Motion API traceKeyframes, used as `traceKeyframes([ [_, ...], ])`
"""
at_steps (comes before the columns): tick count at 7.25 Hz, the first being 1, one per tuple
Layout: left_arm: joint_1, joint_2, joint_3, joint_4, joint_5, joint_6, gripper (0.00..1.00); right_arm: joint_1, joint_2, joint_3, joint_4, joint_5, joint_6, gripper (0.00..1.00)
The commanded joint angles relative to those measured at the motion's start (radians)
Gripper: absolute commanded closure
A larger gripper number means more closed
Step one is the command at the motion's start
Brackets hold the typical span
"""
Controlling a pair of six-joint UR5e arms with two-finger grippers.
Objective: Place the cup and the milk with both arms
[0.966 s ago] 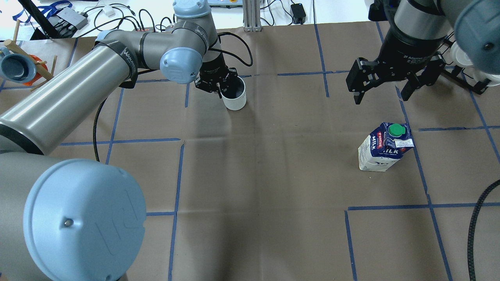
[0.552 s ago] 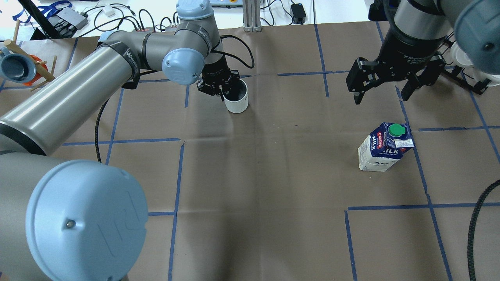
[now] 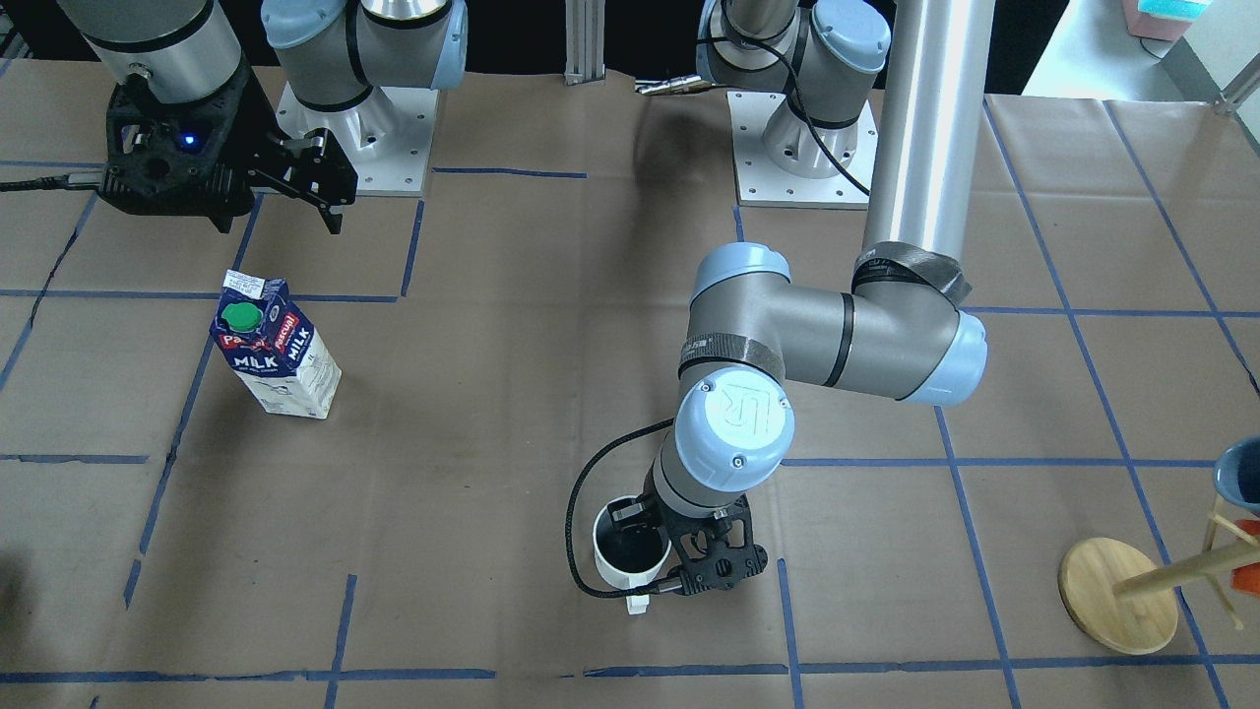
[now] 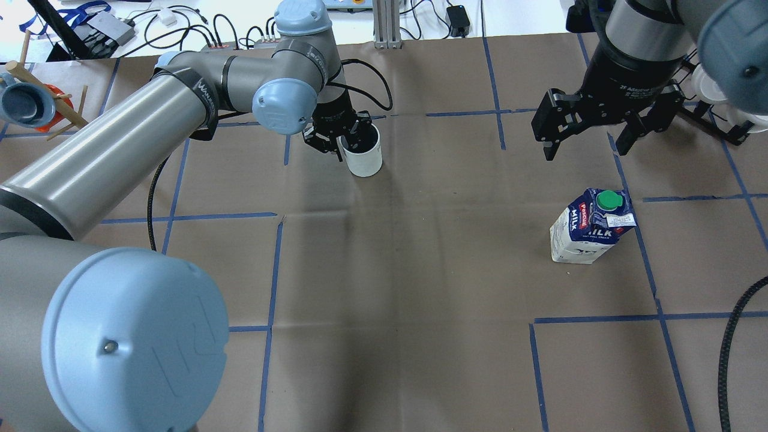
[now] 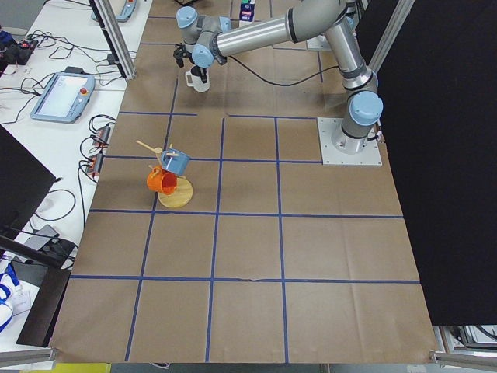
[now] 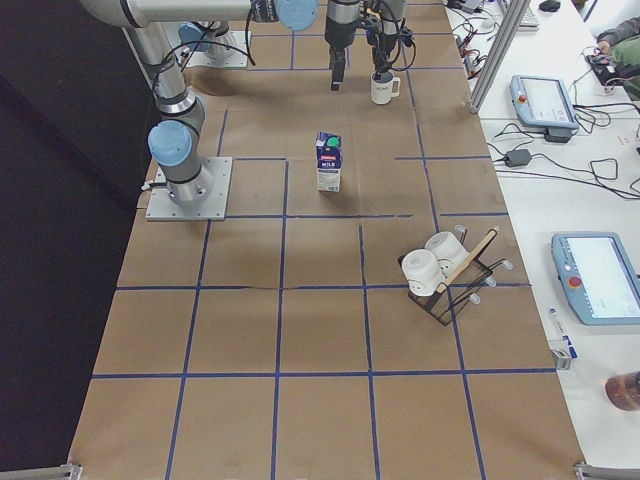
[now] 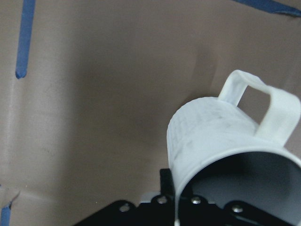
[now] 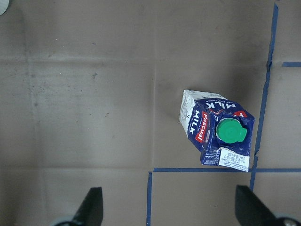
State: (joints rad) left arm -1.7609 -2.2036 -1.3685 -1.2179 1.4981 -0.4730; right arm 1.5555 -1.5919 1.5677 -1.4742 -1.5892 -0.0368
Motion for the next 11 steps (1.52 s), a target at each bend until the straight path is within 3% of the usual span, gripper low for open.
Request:
traceKeyframes([
  [1, 0.0, 0.004, -0.015, 0.0, 0.005, 0.005, 0.01, 0.0, 0.0, 0.0, 0.0, 0.0, 0.0, 0.0],
  [6, 0.012, 0.114, -0.036, -0.047, 0.007, 0.055, 0.01, -0.008, 0.0, 0.011, 0.0, 0.0, -0.003, 0.0],
  [10, 0.029, 0.313, -0.154, -0.103, 0.071, 0.137, 0.01, -0.044, -0.019, 0.012, 0.0, -0.011, -0.078, 0.0],
  [11, 0.047, 0.356, -0.194, -0.106, 0.07, 0.181, 0.01, -0.09, -0.026, 0.012, 0.0, -0.017, -0.172, 0.0],
])
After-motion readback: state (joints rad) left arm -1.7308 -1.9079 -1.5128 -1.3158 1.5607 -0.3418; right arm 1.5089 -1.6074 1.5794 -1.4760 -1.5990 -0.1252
